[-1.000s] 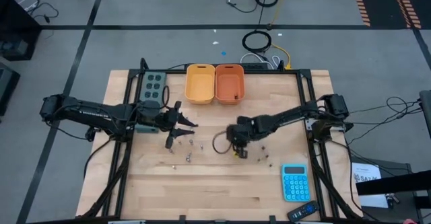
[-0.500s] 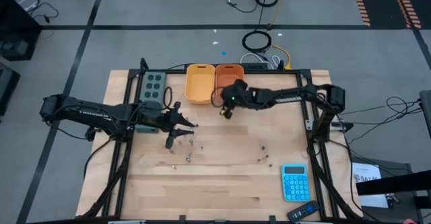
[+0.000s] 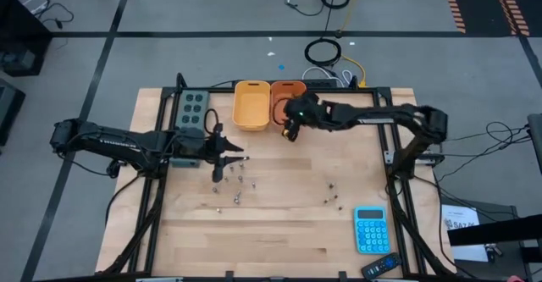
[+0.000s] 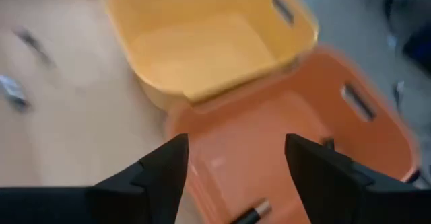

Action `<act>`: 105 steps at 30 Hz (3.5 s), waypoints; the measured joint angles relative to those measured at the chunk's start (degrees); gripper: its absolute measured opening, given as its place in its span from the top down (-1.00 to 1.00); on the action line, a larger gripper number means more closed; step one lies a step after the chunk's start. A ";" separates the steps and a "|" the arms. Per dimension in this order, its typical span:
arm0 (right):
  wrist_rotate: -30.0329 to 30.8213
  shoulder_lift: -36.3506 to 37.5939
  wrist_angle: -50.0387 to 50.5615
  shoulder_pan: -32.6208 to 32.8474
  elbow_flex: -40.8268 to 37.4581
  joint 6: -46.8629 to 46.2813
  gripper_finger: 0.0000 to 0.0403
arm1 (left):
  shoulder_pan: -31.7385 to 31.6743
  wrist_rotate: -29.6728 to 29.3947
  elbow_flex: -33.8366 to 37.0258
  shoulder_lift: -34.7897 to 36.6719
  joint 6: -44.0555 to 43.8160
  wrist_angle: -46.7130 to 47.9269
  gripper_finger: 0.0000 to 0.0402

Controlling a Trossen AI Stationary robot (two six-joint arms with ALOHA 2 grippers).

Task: Sort batteries
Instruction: Put the silver battery into the yellow bin

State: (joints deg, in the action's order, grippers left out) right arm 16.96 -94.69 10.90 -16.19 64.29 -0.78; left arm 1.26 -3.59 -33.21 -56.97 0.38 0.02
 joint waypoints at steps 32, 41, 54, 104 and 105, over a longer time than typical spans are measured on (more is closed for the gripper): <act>15.26 2.48 -38.11 27.30 -20.63 -7.10 -0.05 | -1.22 -1.58 -12.20 -15.68 1.49 23.60 0.35; 19.34 3.18 -35.34 28.84 -20.63 -4.57 -0.05 | -1.23 -3.65 -24.85 -26.31 9.35 33.98 0.01; 22.76 4.92 -32.44 29.07 -24.49 -6.31 -0.05 | -2.22 -1.34 -32.63 -34.61 13.57 48.32 0.02; 23.49 7.10 -35.89 29.07 -27.10 -7.36 -0.05 | -5.42 5.94 -32.59 -44.22 12.41 47.00 0.34; 23.49 7.08 -35.88 29.07 -27.10 -7.36 -0.05 | -5.42 5.96 -32.59 -44.22 12.43 47.02 0.38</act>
State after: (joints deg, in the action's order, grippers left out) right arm 40.45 -87.60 -24.98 12.88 37.19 -8.14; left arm -4.16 2.36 -65.80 -101.19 12.82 47.04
